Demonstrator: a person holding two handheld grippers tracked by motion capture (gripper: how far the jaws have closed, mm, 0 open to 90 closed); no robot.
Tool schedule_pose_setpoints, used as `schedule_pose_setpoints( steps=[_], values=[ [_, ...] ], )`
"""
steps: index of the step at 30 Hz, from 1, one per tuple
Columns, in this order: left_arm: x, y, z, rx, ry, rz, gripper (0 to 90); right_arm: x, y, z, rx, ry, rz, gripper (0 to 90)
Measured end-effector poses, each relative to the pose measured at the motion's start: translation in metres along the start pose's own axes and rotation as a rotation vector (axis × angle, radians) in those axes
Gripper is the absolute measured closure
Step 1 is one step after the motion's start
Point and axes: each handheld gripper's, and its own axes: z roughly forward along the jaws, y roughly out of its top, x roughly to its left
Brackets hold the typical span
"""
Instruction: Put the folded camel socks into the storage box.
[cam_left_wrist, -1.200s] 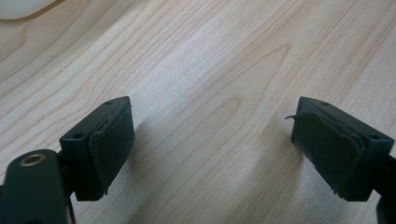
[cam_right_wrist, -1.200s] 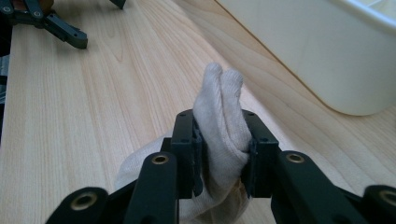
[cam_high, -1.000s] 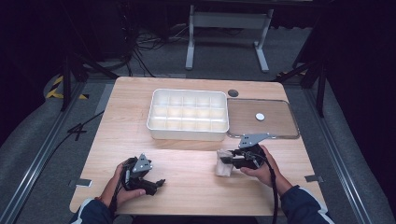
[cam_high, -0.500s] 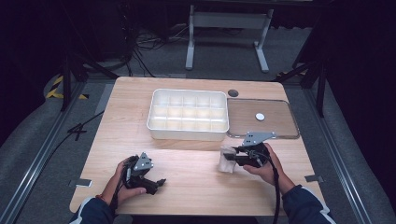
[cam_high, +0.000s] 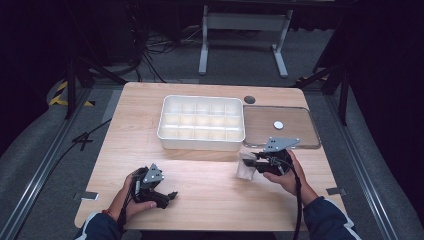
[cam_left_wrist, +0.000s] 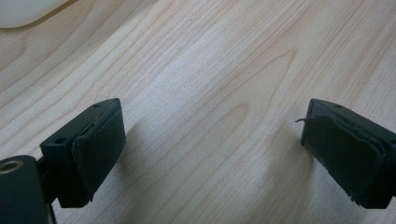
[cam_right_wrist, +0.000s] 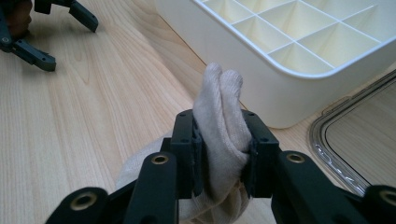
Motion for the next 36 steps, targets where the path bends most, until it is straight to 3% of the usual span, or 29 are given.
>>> schedule_pose_setpoints(
  steps=[4, 14, 23, 36],
  values=[
    [0.000, 0.000, 0.000, -0.006, -0.003, 0.000, 6.7, 0.002, 0.001, -0.001, 0.000, -0.010, -0.018, 70.2],
    [0.000, 0.000, 0.000, -0.002, -0.003, 0.003, 6.5, -0.005, 0.003, -0.017, -0.045, -0.057, -0.005, 70.1],
    [0.002, 0.003, 0.003, 0.005, -0.007, 0.012, 4.3, -0.003, 0.001, -0.029, -0.065, -0.087, -0.011, 70.1],
    [0.002, 0.003, 0.004, 0.003, -0.013, 0.011, 4.2, -0.008, 0.013, -0.042, -0.123, -0.113, -0.020, 70.1]
  ],
)
